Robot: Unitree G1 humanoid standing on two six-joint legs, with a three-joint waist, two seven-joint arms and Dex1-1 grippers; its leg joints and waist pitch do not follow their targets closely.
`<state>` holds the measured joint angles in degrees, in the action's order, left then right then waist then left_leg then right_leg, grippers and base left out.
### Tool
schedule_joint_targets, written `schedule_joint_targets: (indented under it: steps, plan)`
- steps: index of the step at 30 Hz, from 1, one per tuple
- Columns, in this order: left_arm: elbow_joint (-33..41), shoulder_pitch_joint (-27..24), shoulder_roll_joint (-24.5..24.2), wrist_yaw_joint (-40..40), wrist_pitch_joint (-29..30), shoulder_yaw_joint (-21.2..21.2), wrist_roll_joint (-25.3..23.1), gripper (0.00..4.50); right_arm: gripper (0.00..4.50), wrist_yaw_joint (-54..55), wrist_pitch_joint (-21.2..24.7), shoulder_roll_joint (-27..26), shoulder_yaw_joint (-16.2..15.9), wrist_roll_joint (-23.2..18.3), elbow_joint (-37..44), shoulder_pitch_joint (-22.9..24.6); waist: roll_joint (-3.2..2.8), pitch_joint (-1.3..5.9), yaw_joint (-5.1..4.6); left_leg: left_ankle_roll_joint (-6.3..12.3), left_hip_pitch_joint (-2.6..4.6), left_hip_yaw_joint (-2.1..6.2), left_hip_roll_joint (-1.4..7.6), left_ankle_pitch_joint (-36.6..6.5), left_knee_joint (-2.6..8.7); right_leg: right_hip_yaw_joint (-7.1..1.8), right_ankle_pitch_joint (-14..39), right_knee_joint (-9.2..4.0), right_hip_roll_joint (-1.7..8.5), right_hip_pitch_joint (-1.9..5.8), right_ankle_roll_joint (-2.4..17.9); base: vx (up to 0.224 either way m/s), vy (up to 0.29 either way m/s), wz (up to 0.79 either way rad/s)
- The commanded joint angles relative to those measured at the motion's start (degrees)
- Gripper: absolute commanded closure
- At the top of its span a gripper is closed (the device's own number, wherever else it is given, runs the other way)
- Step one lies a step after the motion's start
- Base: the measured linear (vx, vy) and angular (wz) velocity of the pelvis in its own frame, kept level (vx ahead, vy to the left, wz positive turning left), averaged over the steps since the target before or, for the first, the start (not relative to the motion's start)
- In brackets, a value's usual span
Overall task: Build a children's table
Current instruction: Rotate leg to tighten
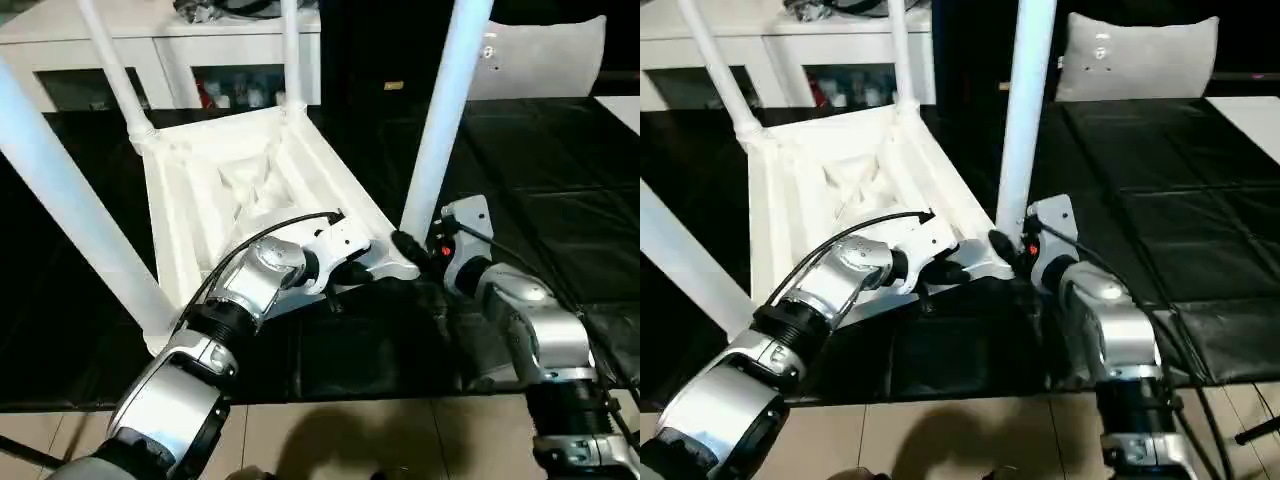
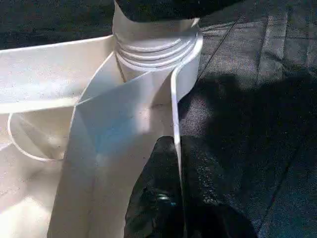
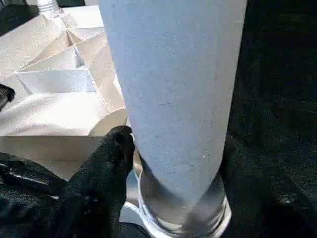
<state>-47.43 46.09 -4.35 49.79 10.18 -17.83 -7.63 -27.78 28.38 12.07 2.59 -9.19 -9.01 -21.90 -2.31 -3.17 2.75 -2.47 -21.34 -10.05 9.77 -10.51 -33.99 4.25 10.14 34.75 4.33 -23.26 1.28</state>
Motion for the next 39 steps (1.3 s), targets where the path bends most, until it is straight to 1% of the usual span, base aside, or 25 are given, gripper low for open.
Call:
schedule_joint_targets:
  steps: [1,3,4,8,9,11,12,13,14,17,18,19,20,21,22,23,25,26,27,28,30,33,35,38,39]
  plan:
    - [3.6,1.6,0.7,2.0,-2.5,-0.9,0.4,4.50,1.30,-3.2,0.3,-0.9,-2.3,-2.0,2.0,0.6,0.96,4.17,0.54,5.36,0.20,1.01,2.56,-7.7,3.23,-2.56,11.6,-4.87,4.20,3.79,11.7,0.000,0.000,0.00]
    - [4.4,0.7,-0.7,4.2,-4.1,-1.8,0.4,4.50,1.18,-6.1,-0.3,1.7,-2.7,-2.7,2.6,1.4,1.09,4.12,0.71,5.49,0.17,0.98,2.61,-8.0,3.24,-2.66,12.1,-4.98,4.22,3.87,11.3,0.000,0.000,0.00]
    - [4.6,0.3,-1.4,5.5,-5.3,-2.1,0.4,4.50,0.96,-7.9,-1.1,3.0,-2.9,-3.0,2.7,1.7,0.98,4.12,0.89,5.44,0.23,1.04,2.69,-8.1,3.26,-2.64,12.5,-4.97,4.29,3.89,11.2,0.000,0.000,0.00]
    - [5.4,-1.3,-4.4,11.0,-8.5,-3.0,0.8,4.50,0.72,-15.0,-3.4,8.5,-2.8,-3.6,2.3,2.5,0.96,4.09,1.23,5.27,0.21,1.02,2.77,-8.4,3.28,-2.67,13.2,-4.97,4.37,3.81,11.0,0.000,0.000,0.00]
    - [5.7,-1.7,-5.0,12.2,-8.9,-3.1,1.0,4.50,0.60,-17.2,-3.9,9.7,-2.8,-3.9,2.2,2.7,0.93,4.12,1.43,5.24,0.43,0.98,2.96,-8.7,3.26,-2.77,13.1,-4.94,4.38,3.65,11.2,0.000,0.000,0.00]
    - [6.2,-2.4,-6.0,14.1,-10.3,-3.3,1.6,4.50,0.52,-21.1,-4.5,11.7,-2.8,-4.7,2.5,3.0,0.78,4.15,2.00,5.31,0.48,0.97,3.13,-8.4,3.26,-2.79,12.1,-4.68,4.42,3.58,11.6,0.000,0.000,0.00]
    - [6.4,-2.6,-6.3,14.9,-11.2,-3.4,1.8,4.50,0.29,-22.6,-4.7,12.4,-2.9,-5.1,2.8,3.2,0.79,4.13,2.41,5.51,0.59,0.94,3.23,-8.9,3.23,-2.82,12.0,-4.73,4.43,3.51,11.7,0.000,0.000,0.00]
    - [6.5,-2.9,-6.7,15.8,-12.7,-3.4,2.1,4.50,0.29,-24.3,-5.3,13.6,-3.1,-5.4,2.8,3.3,0.84,4.10,2.62,5.37,0.49,0.94,3.24,-8.7,3.28,-2.83,11.6,-4.56,4.47,3.56,11.9,0.000,0.000,0.00]
    - [7.1,-3.2,-7.5,18.1,-13.5,-3.7,2.7,4.50,0.12,-26.4,-6.2,15.1,-3.6,-5.4,2.6,3.3,0.85,4.16,2.72,5.38,0.41,0.97,3.22,-8.5,3.26,-2.77,11.3,-4.51,4.49,3.66,12.0,0.000,0.000,0.00]
    - [8.4,-3.9,-9.6,24.0,-15.9,-4.8,3.4,4.50,0.04,-32.2,-8.0,18.5,-5.1,-5.8,1.8,3.3,0.90,4.15,3.02,5.46,0.38,0.94,3.33,-8.5,3.23,-2.75,10.9,-4.36,4.56,3.69,12.2,0.000,0.000,0.00]
    - [8.4,-3.9,-9.7,24.1,-16.0,-4.9,3.4,4.50,0.04,-32.4,-8.1,18.6,-5.2,-5.8,1.8,3.3,1.11,4.16,3.10,5.71,0.35,0.83,3.27,-8.6,3.15,-2.76,11.3,-4.35,4.58,3.67,12.1,0.000,0.000,0.00]
    - [8.5,-4.0,-10.3,25.3,-16.4,-5.2,3.3,4.50,0.04,-34.3,-8.6,19.5,-5.7,-5.9,1.8,3.4,0.94,4.13,3.16,5.72,0.49,0.83,3.37,-8.9,3.16,-2.72,12.2,-4.48,4.57,3.43,12.0,0.000,0.000,0.00]
    - [8.8,-4.2,-11.3,27.3,-17.2,-5.8,3.2,4.50,0.04,-37.5,-9.0,20.9,-6.6,-6.4,2.1,3.6,0.93,4.09,3.23,5.65,0.48,0.85,3.37,-9.2,3.17,-2.68,12.8,-4.54,4.61,3.43,11.9,0.000,0.000,0.00]
    - [8.8,-4.2,-11.3,27.3,-17.2,-5.8,3.2,4.50,0.04,-37.5,-9.0,20.9,-6.6,-6.4,2.1,3.6,1.02,4.06,3.46,5.61,0.48,0.83,3.41,-9.4,3.18,-2.75,13.7,-4.61,4.60,3.48,11.6,0.000,0.000,0.00]
    - [9.2,-4.4,-12.3,29.6,-17.9,-6.5,3.3,4.50,0.04,-41.5,-7.7,22.0,-7.2,-8.3,2.8,3.9,0.90,4.11,3.78,5.51,0.55,0.88,3.48,-9.1,3.19,-2.74,13.9,-4.56,4.59,3.41,11.4,0.000,0.000,0.00]
    - [9.5,-4.5,-12.6,30.4,-18.1,-6.5,3.5,4.50,0.20,-43.0,-7.1,22.3,-7.3,-9.0,3.0,3.9,0.96,4.10,3.86,5.62,0.58,0.83,3.49,-9.3,3.19,-2.75,13.9,-4.60,4.56,3.41,11.5,0.000,0.000,0.00]
    - [10.0,-4.6,-12.9,31.9,-18.1,-6.6,4.1,4.50,0.31,-45.2,-6.4,22.8,-7.6,-10.0,2.9,3.9,0.95,4.14,4.06,5.70,0.46,0.90,3.59,-9.0,3.18,-2.72,12.9,-4.38,4.56,3.35,11.9,0.000,0.000,0.00]
    - [10.2,-4.6,-13.0,32.5,-18.1,-6.7,4.3,4.50,0.31,-46.1,-6.2,23.0,-7.9,-10.3,2.8,3.9,1.51,4.11,4.03,5.74,0.46,0.83,3.57,-9.0,3.20,-2.69,13.0,-4.41,4.56,3.39,11.9,0.000,0.000,0.00]
    - [10.3,-4.7,-13.1,33.0,-18.1,-6.7,4.4,4.50,0.47,-46.8,-6.1,23.3,-8.1,-10.5,2.6,3.9,1.21,4.13,4.19,5.72,0.43,0.88,3.55,-8.8,3.16,-2.69,13.4,-4.31,4.66,3.36,11.9,0.000,0.000,0.00]
    - [10.7,-4.7,-13.2,33.8,-17.8,-6.7,4.6,4.50,0.54,-47.7,-6.2,23.7,-8.6,-10.5,2.3,3.9,1.33,4.12,4.27,5.65,0.47,0.85,3.56,-8.7,3.15,-2.67,13.9,-4.42,4.68,3.30,11.8,0.000,0.000,0.00]
    - [11.6,-4.8,-13.5,35.3,-17.4,-6.9,5.2,4.50,0.66,-48.5,-6.7,24.1,-9.2,-10.2,2.1,4.0,1.25,4.15,4.42,5.45,0.51,0.86,3.62,-8.5,3.16,-2.73,14.2,-4.41,4.70,3.24,11.6,0.000,0.000,0.00]
    - [12.1,-4.9,-13.7,35.8,-17.3,-7.0,5.6,4.50,1.00,-48.8,-7.0,24.2,-9.3,-10.3,1.8,4.0,1.23,4.13,4.70,5.23,0.58,0.84,3.61,-8.3,3.16,-2.76,14.6,-4.44,4.69,3.15,11.4,0.000,0.000,0.00]
    - [12.3,-5.0,-13.8,36.1,-17.5,-7.2,5.6,4.50,1.05,-49.1,-7.1,24.1,-9.4,-10.6,1.7,4.0,1.05,4.16,5.02,5.07,0.66,0.83,3.62,-8.4,3.15,-2.78,14.7,-4.46,4.70,3.11,11.3,0.000,0.000,0.00]
    - [12.5,-5.1,-13.7,36.5,-17.7,-7.4,5.5,4.50,1.46,-49.5,-7.2,23.4,-9.7,-10.9,2.0,4.1,1.15,4.18,5.17,4.93,0.56,0.88,3.61,-8.5,3.16,-2.74,14.4,-4.39,4.65,3.15,11.2,0.000,0.000,0.00]
    - [12.5,-5.1,-13.7,36.5,-17.7,-7.4,5.5,4.50,1.47,-49.5,-7.2,23.4,-9.7,-10.9,2.0,4.1,1.09,4.20,5.16,4.87,0.52,0.88,3.55,-8.5,3.14,-2.72,14.5,-4.45,4.67,3.18,11.1,0.000,0.000,0.00]
